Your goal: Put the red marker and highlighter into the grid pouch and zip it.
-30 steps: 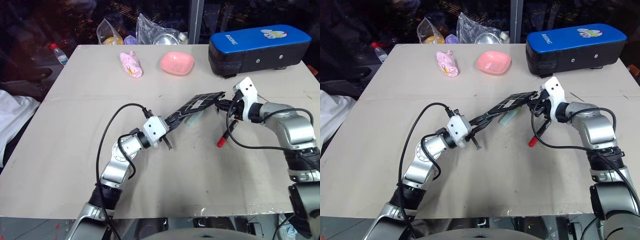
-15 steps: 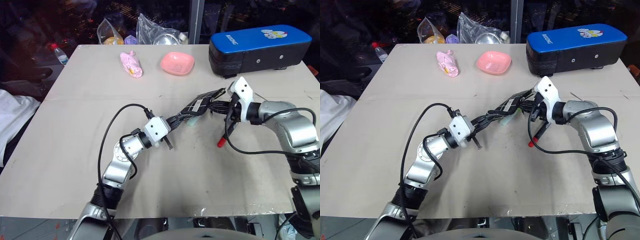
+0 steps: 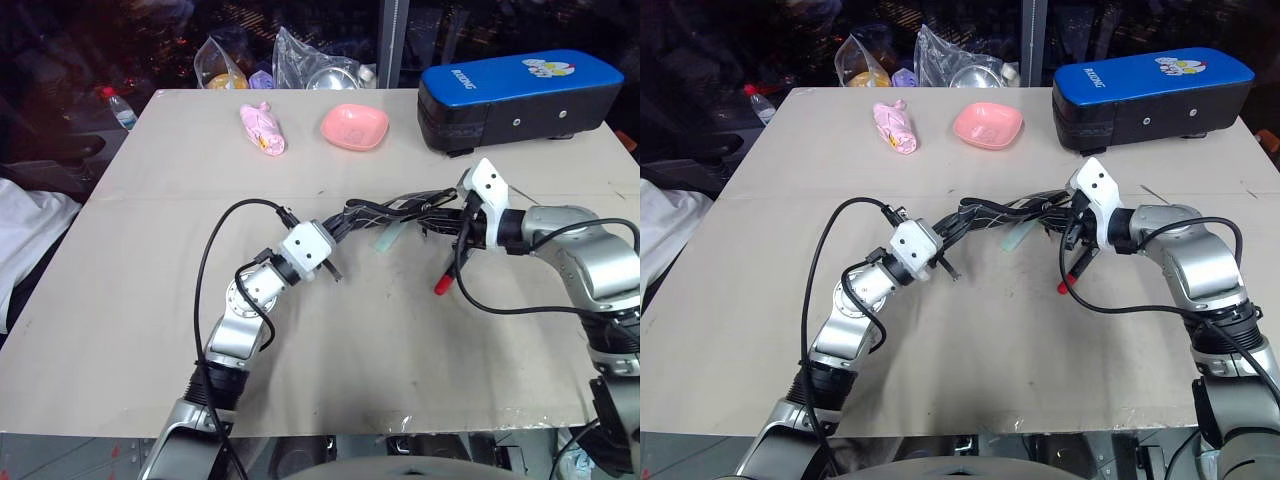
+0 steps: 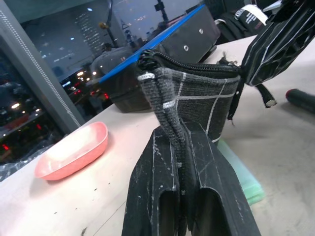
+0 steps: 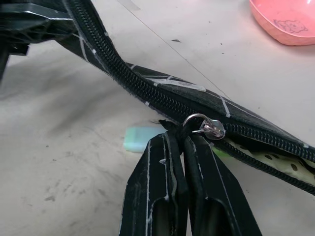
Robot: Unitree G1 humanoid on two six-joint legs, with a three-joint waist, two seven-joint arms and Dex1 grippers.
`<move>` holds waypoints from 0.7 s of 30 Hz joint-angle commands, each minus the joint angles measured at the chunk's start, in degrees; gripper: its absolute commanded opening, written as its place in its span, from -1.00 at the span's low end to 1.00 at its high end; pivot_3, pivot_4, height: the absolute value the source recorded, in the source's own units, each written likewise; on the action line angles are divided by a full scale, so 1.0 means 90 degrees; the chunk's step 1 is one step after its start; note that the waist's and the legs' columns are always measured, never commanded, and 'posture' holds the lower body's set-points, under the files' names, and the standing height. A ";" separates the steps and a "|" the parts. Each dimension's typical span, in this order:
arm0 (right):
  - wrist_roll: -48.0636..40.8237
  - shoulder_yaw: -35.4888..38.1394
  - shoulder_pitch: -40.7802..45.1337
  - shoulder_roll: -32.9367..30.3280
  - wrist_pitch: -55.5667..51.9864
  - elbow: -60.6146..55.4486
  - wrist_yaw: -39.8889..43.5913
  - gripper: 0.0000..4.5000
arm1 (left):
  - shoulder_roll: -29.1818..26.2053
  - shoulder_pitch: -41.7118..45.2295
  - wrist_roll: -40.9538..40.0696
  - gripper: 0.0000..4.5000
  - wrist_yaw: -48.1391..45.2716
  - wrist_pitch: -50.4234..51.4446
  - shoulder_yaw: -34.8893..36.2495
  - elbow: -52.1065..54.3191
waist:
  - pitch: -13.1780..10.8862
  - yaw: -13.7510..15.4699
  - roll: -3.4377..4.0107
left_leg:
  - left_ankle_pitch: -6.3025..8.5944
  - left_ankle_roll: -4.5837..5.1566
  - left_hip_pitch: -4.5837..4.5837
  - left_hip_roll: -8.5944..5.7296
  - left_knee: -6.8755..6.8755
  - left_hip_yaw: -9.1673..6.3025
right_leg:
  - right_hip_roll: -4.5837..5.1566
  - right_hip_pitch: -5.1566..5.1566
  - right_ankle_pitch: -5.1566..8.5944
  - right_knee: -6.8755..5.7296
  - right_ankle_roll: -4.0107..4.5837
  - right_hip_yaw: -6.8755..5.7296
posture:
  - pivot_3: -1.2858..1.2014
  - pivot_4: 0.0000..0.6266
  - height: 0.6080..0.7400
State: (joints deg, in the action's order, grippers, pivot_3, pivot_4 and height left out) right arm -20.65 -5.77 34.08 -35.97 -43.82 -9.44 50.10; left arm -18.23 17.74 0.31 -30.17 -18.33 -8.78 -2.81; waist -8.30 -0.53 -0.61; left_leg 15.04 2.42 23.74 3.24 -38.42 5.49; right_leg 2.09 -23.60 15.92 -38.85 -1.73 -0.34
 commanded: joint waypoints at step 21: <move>-0.0492 -0.0205 0.0535 0.0754 -0.0662 -0.0961 -0.0265 -0.95 | 0.0146 0.0051 0.0193 -1.00 -0.0061 -0.0361 -0.0268 0.0127 | 0.0000 -0.0007 0.0000 | -0.0002 -0.0003 0.0000 0.0000 -0.0001 -0.0003 | 0.0000 0.0000 0.0000 -0.0002 0.0000 -0.0004 | 0.03 -0.52 0.96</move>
State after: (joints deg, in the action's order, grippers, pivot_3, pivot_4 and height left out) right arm -23.26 -7.55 37.12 -29.88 -49.76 -15.14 47.75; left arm -16.95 17.80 2.08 -29.93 -19.94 -10.01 -2.90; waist -8.30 -0.59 -0.61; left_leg 15.02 2.40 23.75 3.24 -38.43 5.46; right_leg 2.08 -23.60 15.92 -38.86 -1.73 -0.38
